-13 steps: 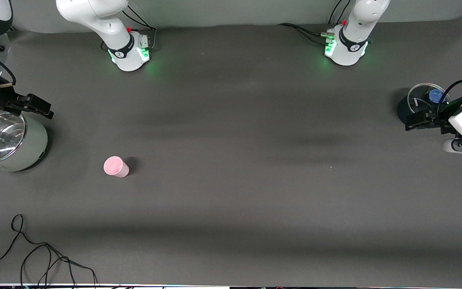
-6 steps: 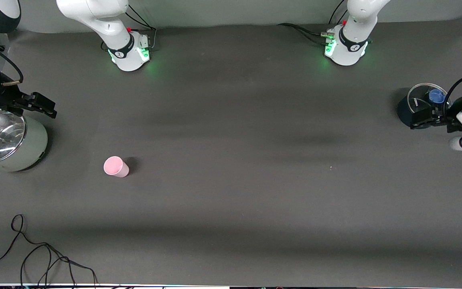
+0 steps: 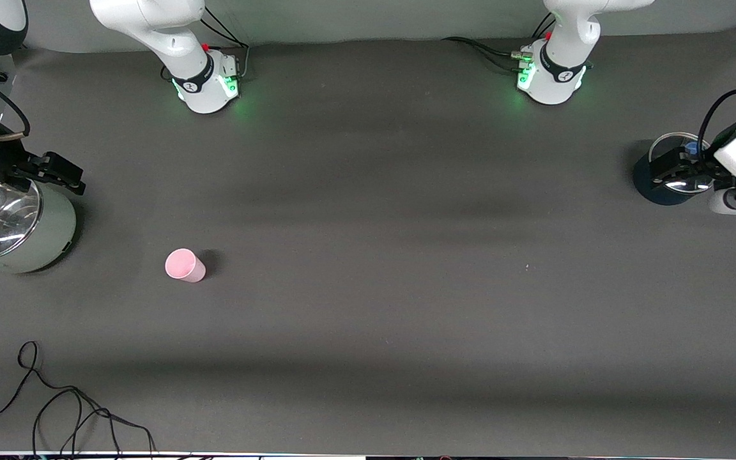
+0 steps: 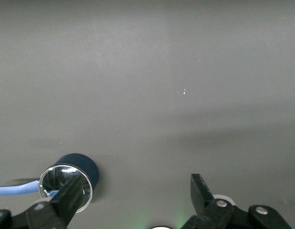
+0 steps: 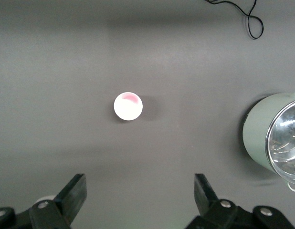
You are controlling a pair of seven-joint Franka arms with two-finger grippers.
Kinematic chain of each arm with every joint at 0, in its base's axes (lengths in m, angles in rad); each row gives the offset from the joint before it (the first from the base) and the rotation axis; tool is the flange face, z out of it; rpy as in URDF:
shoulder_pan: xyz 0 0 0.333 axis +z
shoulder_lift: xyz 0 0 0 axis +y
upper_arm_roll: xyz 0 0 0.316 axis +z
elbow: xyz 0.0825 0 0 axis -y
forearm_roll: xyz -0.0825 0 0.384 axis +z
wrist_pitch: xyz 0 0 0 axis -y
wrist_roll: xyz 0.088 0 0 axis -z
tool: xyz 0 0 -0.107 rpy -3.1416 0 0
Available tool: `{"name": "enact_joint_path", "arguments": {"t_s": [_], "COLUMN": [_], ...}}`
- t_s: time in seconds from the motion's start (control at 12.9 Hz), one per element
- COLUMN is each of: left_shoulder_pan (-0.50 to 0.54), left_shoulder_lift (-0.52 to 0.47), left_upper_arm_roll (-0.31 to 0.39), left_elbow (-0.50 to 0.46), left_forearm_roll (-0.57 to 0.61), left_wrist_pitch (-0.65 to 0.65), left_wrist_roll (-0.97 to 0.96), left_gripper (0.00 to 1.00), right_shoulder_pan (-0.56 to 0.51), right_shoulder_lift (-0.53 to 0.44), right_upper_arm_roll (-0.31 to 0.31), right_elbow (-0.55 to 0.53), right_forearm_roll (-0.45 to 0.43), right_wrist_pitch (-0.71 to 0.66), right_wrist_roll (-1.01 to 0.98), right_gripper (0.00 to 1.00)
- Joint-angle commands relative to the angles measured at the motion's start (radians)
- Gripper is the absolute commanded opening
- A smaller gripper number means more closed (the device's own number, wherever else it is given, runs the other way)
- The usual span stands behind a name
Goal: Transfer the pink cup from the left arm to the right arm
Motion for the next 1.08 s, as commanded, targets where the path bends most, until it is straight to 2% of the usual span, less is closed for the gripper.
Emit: {"name": "enact_joint_path", "arguments": {"t_s": [0.0, 0.39, 0.62, 1.01], "left_shoulder_pan": [-0.063, -0.063, -0.055, -0.055], "left_shoulder_lift": [-0.042, -0.043, -0.045, -0.045], "left_upper_arm_roll": [0.062, 0.062, 0.064, 0.065], "left_elbow": [-0.051, -0.054, -0.093, -0.093], "left_forearm_roll": [-0.019, -0.055, -0.058, -0.078], "left_wrist_pitch": [0.024, 0.014, 0.05, 0.047], "left_wrist_roll": [0.018, 0.027, 0.052, 0.053], "left_gripper": [1.0, 1.0, 1.0, 1.0], "right_shoulder_pan": [0.0, 0.012, 0.012, 0.012], "right_shoulder_lift": [0.012, 0.029, 0.029, 0.029], "right_upper_arm_roll": [0.011, 0.014, 0.014, 0.012], "right_elbow": [0.049, 0.086, 0.086, 0.086], "right_forearm_roll": [-0.012, -0.009, -0.009, -0.009], "right_wrist_pitch": [-0.01, -0.01, -0.01, -0.01], "right_wrist_roll": [-0.024, -0.024, -0.025, -0.025], "right_gripper": [1.0, 1.0, 1.0, 1.0]}}
